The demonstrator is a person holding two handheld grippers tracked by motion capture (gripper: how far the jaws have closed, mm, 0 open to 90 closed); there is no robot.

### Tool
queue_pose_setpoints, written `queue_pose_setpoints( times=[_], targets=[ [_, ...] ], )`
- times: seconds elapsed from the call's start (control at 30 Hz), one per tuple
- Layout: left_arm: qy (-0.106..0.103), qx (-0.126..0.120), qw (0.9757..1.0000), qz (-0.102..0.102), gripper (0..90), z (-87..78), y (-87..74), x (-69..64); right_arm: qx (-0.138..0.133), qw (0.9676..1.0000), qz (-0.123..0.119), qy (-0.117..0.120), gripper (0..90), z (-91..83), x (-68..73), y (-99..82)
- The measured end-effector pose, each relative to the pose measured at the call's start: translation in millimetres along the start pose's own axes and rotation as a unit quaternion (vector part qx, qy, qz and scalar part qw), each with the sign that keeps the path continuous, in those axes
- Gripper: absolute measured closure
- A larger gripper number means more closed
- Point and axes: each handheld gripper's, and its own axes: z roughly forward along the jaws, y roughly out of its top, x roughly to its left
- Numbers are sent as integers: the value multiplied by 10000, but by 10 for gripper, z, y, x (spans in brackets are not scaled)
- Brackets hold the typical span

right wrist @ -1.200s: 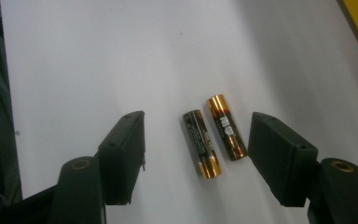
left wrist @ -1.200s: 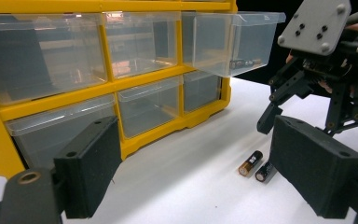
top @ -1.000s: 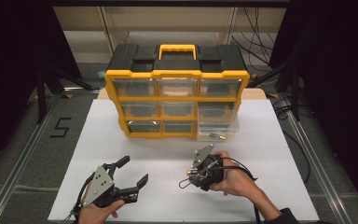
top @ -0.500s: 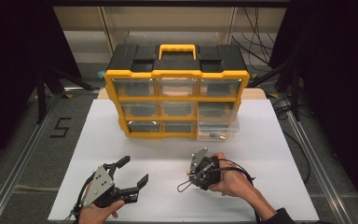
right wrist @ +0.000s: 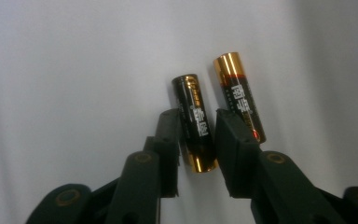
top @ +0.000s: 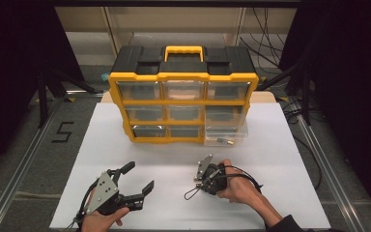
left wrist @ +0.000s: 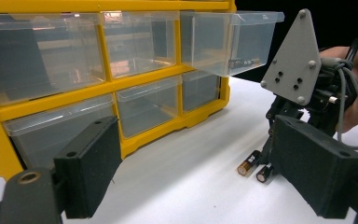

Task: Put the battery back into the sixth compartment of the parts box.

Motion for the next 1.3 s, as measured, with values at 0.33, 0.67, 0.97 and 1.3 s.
queue_pose_setpoints(
  times=[0.33, 0.67, 0.97, 1.3],
  targets=[
    [-4, -4, 10000, -2, 163, -1, 2, -2, -2, 9999, -65, 76, 768, -12, 15, 7],
    [3, -2, 10000, -7, 163, -2, 1, -1, -747, 9967, -94, -313, 768, -475, 31, 99],
    [5, 3, 10000, -12, 163, -3, 2, 1, -1356, 9887, -111, -621, 768, -853, 48, 141],
    [8, 4, 10000, -4, 163, -1, 1, 0, -1819, 9795, 45, -865, 768, -1175, 41, 118]
  ],
)
